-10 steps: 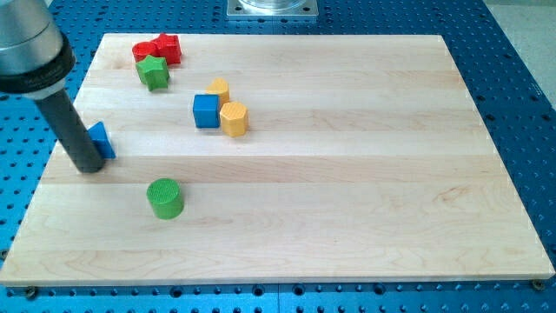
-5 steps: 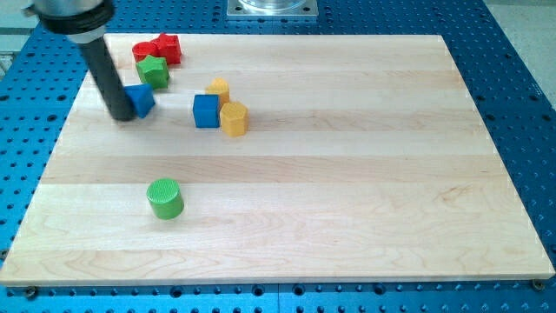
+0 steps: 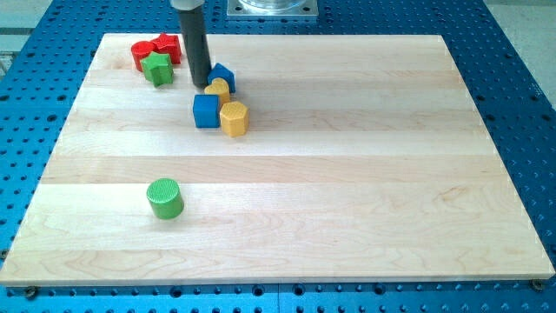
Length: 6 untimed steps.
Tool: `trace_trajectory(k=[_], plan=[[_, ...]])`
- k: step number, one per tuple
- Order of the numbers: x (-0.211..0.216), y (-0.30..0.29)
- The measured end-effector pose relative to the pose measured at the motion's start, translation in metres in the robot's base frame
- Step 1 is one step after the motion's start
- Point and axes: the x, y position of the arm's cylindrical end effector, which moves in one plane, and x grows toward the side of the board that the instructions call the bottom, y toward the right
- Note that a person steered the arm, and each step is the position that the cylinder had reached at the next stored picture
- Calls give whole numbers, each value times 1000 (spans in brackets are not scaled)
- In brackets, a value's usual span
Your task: Push the blue blocks close to the yellow blocks
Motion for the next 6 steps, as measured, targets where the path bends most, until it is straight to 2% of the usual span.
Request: trace_trajectory(k=[1,2,3,4,5,6], plan=[[0,17],[-42,18],[-39,45],[-6,28],[22,39],[-15,56]])
